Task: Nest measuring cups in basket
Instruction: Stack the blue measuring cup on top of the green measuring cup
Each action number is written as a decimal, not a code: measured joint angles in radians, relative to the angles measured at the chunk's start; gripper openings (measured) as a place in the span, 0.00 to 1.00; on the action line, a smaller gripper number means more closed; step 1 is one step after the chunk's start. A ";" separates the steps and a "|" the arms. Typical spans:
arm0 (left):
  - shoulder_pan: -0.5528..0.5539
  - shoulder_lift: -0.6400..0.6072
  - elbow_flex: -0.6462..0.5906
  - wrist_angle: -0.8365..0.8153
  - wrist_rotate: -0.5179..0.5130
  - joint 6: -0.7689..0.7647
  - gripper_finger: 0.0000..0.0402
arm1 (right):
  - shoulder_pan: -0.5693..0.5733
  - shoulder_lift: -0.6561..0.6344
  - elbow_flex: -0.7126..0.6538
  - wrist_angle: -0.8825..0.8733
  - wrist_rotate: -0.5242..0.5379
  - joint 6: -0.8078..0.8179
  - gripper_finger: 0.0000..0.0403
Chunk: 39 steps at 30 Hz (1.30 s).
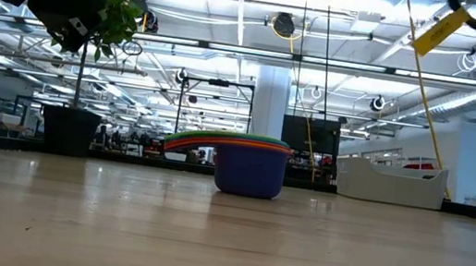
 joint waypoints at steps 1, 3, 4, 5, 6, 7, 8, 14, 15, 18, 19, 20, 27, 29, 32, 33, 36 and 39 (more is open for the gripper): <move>0.000 0.000 0.000 0.000 0.000 0.000 0.33 | 0.006 0.000 0.000 -0.001 0.000 0.000 0.42; 0.000 0.000 0.000 0.000 0.000 -0.004 0.33 | 0.017 0.000 0.000 -0.005 0.001 -0.005 0.42; 0.000 0.000 0.000 0.000 0.000 -0.006 0.33 | 0.022 0.000 0.000 -0.008 0.004 -0.005 0.42; 0.000 0.000 0.000 0.000 0.000 -0.006 0.33 | 0.026 0.000 0.000 -0.009 0.012 -0.006 0.42; 0.000 0.000 0.000 0.000 0.000 -0.006 0.33 | 0.031 0.000 0.000 -0.008 0.027 -0.006 0.42; 0.000 0.000 0.000 0.000 0.000 -0.006 0.33 | 0.033 0.000 0.001 -0.008 0.035 -0.006 0.42; 0.000 0.000 0.000 0.000 0.000 -0.006 0.33 | 0.037 0.000 0.001 -0.008 0.048 -0.006 0.42; 0.000 0.000 0.000 0.000 -0.001 -0.020 0.33 | 0.053 0.000 0.001 -0.018 0.062 0.002 0.42; 0.000 0.000 0.000 0.000 -0.001 -0.022 0.33 | 0.059 0.000 0.001 -0.027 0.075 0.003 0.42; 0.000 0.000 0.000 0.000 -0.001 -0.023 0.33 | 0.079 0.000 -0.012 -0.020 0.107 0.006 0.42; 0.000 0.000 0.000 0.000 -0.001 -0.023 0.33 | 0.086 0.000 -0.025 -0.010 0.106 0.012 0.42; 0.000 0.000 0.000 0.000 -0.001 -0.023 0.33 | 0.092 0.000 -0.042 -0.002 0.104 0.021 0.42; 0.000 0.000 0.000 0.000 -0.001 -0.018 0.33 | 0.115 0.000 -0.140 0.041 0.098 0.123 0.39; 0.000 0.000 0.000 0.000 -0.001 -0.018 0.33 | 0.115 0.000 -0.148 0.053 0.097 0.139 0.33; 0.000 0.000 0.000 0.001 -0.001 -0.018 0.33 | 0.106 0.000 -0.152 0.067 0.097 0.149 0.17; 0.000 0.000 0.000 0.002 -0.002 -0.018 0.33 | 0.100 -0.001 -0.151 0.073 0.089 0.149 0.10; 0.000 0.000 0.000 0.009 -0.002 -0.018 0.33 | 0.085 -0.004 -0.150 0.099 0.085 0.150 0.03; 0.000 0.000 0.000 0.012 -0.002 -0.018 0.33 | 0.065 -0.004 -0.150 0.122 0.094 0.161 0.02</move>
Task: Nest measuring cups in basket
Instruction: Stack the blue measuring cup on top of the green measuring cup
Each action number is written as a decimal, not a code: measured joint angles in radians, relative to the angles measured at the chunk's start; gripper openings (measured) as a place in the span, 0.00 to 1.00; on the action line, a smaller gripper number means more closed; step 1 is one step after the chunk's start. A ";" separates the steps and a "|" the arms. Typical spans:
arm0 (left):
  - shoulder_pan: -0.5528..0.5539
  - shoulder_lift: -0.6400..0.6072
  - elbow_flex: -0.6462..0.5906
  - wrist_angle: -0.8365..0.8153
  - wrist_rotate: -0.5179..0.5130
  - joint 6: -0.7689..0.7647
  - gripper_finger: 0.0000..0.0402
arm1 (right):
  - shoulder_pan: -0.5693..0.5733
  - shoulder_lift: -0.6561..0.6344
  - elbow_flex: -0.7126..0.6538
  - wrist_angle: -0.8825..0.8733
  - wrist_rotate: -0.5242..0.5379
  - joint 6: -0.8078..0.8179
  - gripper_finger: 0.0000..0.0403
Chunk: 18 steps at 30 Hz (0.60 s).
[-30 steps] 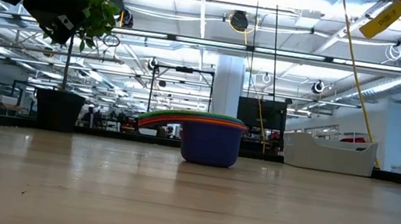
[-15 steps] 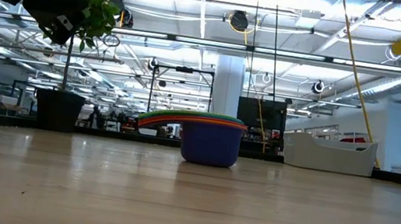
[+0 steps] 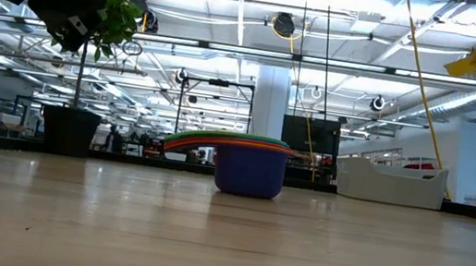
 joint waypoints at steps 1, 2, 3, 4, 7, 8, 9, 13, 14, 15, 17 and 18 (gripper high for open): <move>0.000 0.000 0.000 0.000 0.000 0.000 0.33 | -0.006 0.000 0.000 0.010 0.016 0.008 0.01; 0.000 0.000 0.000 0.000 0.000 0.000 0.33 | -0.012 0.000 0.000 0.016 0.031 0.016 0.01; 0.000 0.000 0.000 0.000 0.000 -0.003 0.33 | -0.018 0.000 0.000 0.021 0.046 0.024 0.01; 0.000 0.000 0.000 0.000 0.000 -0.007 0.33 | -0.025 0.000 0.000 0.021 0.054 0.034 0.01; 0.000 0.000 0.000 0.000 -0.001 -0.008 0.33 | -0.044 0.000 0.000 0.032 0.071 0.064 0.01; 0.000 0.000 0.000 0.000 -0.001 -0.008 0.33 | -0.049 0.000 0.000 0.040 0.077 0.077 0.01; 0.000 0.000 0.000 0.000 -0.001 -0.008 0.33 | -0.054 0.000 0.000 0.050 0.084 0.085 0.00; 0.000 0.000 0.000 0.000 -0.001 -0.007 0.33 | -0.077 0.000 0.000 0.136 0.097 0.093 0.00; 0.000 0.000 0.000 0.000 -0.001 -0.007 0.33 | -0.083 0.000 0.000 0.165 0.110 0.094 0.00; 0.000 0.000 0.000 0.000 -0.001 -0.007 0.33 | -0.089 0.001 0.000 0.194 0.124 0.095 0.00; 0.000 0.000 0.000 0.000 -0.001 -0.007 0.33 | -0.103 0.001 0.000 0.246 0.148 0.097 0.00; 0.000 0.000 0.000 -0.001 -0.001 -0.007 0.33 | -0.111 0.001 0.000 0.269 0.155 0.097 0.00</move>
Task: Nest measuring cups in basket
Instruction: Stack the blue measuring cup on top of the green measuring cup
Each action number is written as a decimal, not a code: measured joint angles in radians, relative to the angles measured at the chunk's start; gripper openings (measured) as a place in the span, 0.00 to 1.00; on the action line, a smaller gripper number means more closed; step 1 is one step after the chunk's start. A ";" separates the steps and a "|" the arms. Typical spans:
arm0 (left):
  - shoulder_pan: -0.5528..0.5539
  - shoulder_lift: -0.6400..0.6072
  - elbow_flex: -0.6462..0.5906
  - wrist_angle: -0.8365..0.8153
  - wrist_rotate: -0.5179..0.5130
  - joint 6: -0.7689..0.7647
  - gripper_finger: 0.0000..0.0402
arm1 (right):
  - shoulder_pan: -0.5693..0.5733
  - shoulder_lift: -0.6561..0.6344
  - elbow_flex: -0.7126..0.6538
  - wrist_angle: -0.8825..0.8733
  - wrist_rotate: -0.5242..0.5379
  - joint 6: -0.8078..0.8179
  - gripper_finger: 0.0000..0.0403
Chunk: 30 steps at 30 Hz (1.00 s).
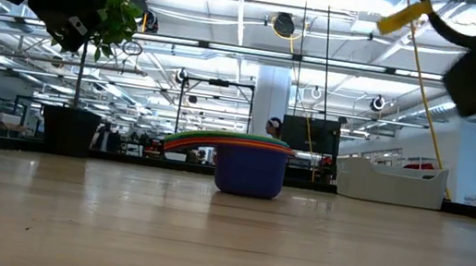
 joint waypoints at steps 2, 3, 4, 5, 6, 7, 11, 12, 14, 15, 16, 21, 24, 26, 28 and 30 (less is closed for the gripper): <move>0.000 0.000 0.000 -0.001 0.000 0.005 0.33 | -0.016 0.001 0.000 0.042 0.004 -0.010 0.00; 0.000 0.000 0.000 -0.002 0.000 0.007 0.33 | -0.023 0.001 0.000 0.061 0.004 -0.017 0.00; 0.000 0.000 0.000 -0.003 0.000 0.007 0.33 | -0.030 0.001 0.000 0.075 0.005 -0.025 0.00; 0.000 0.000 0.000 -0.003 0.000 0.007 0.33 | -0.037 0.001 0.000 0.086 0.006 -0.030 0.00; 0.000 0.000 0.000 -0.003 0.000 0.007 0.33 | -0.043 0.001 0.000 0.092 0.006 -0.035 0.00; 0.000 0.000 0.000 -0.003 0.000 0.009 0.33 | -0.049 0.001 0.000 0.094 0.005 -0.042 0.00; 0.000 0.000 0.000 -0.003 0.000 0.015 0.33 | -0.065 0.002 -0.001 0.094 0.001 -0.066 0.00; 0.000 0.000 0.000 -0.003 0.000 0.015 0.33 | -0.068 0.002 -0.001 0.094 0.001 -0.069 0.00; 0.000 0.000 0.000 -0.003 0.000 0.015 0.33 | -0.071 0.002 -0.001 0.096 0.000 -0.079 0.00; 0.000 0.000 0.000 -0.003 0.000 0.015 0.33 | -0.073 0.002 -0.001 0.098 0.002 -0.081 0.00; 0.000 0.000 0.000 -0.003 0.000 0.015 0.33 | -0.074 0.002 -0.001 0.101 0.010 -0.082 0.00; 0.000 0.000 0.000 -0.003 0.000 0.015 0.33 | -0.082 0.002 -0.002 0.107 0.018 -0.086 0.00; 0.000 0.000 0.000 -0.003 0.000 0.016 0.33 | -0.084 0.002 -0.002 0.107 0.019 -0.087 0.00; 0.000 0.000 0.000 -0.003 0.000 0.016 0.33 | -0.084 0.002 -0.002 0.106 0.026 -0.087 0.00; 0.000 0.000 0.000 -0.003 0.000 0.016 0.33 | -0.084 0.002 -0.002 0.106 0.045 -0.086 0.00; 0.000 0.000 0.000 -0.003 0.000 0.016 0.33 | -0.084 0.002 -0.002 0.108 0.049 -0.086 0.00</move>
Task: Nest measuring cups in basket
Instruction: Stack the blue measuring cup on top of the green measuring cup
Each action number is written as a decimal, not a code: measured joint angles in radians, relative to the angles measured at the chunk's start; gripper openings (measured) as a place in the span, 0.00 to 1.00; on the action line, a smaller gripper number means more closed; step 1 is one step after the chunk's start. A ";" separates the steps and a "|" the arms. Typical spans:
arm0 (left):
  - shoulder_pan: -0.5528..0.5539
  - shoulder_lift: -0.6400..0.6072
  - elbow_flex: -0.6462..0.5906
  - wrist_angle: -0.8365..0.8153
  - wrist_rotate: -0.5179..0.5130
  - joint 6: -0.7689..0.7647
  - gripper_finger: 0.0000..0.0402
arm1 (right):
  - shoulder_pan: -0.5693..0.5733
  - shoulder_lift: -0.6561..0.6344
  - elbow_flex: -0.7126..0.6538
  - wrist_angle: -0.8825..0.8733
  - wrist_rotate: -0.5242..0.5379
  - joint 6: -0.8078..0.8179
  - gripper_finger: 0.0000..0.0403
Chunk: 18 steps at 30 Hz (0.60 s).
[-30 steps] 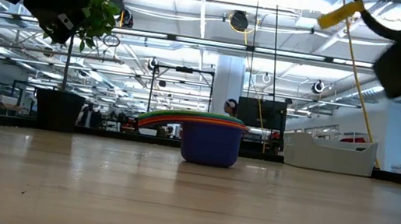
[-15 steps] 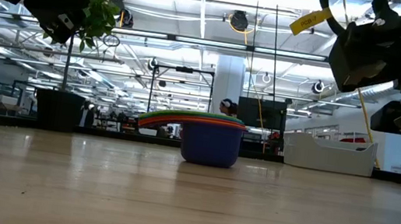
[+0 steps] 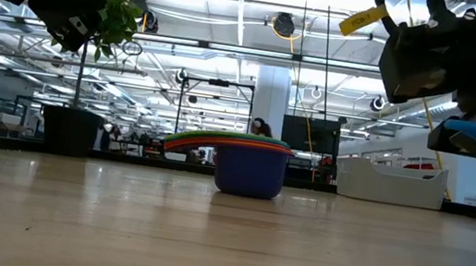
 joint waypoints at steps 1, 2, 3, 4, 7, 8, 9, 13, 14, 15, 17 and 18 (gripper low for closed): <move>0.000 0.000 0.000 0.000 0.000 0.000 0.33 | -0.001 0.000 0.000 0.001 0.005 0.000 0.00; 0.000 0.000 0.000 0.000 0.000 0.000 0.33 | -0.001 0.000 0.000 0.002 0.019 0.004 0.00; 0.000 0.000 0.000 0.000 0.000 0.000 0.33 | -0.001 0.000 0.000 0.004 0.032 0.011 0.00; 0.000 0.000 0.000 0.000 0.000 0.000 0.33 | -0.001 0.000 0.000 0.008 0.052 0.018 0.00; 0.000 0.000 0.000 0.000 0.000 -0.001 0.33 | -0.002 0.000 0.000 0.047 0.118 0.022 0.00; 0.000 0.000 0.000 0.000 0.000 -0.002 0.33 | -0.002 0.000 0.000 0.066 0.139 0.022 0.00; 0.000 0.000 0.000 0.000 0.000 -0.006 0.33 | -0.002 0.000 0.000 0.083 0.160 0.022 0.00; 0.000 0.000 0.000 0.000 -0.006 -0.009 0.33 | -0.006 0.000 0.000 0.135 0.227 0.008 0.00; 0.000 0.000 0.000 0.000 -0.010 -0.009 0.33 | -0.007 0.000 0.000 0.136 0.233 0.003 0.00; 0.000 0.000 0.000 0.000 -0.015 -0.009 0.33 | -0.007 0.000 0.000 0.135 0.239 0.002 0.00; 0.000 0.000 0.000 0.000 -0.017 -0.009 0.33 | -0.011 0.000 0.000 0.135 0.236 -0.003 0.00; 0.000 0.000 0.000 0.000 -0.017 -0.009 0.33 | -0.012 0.000 0.000 0.135 0.234 -0.005 0.00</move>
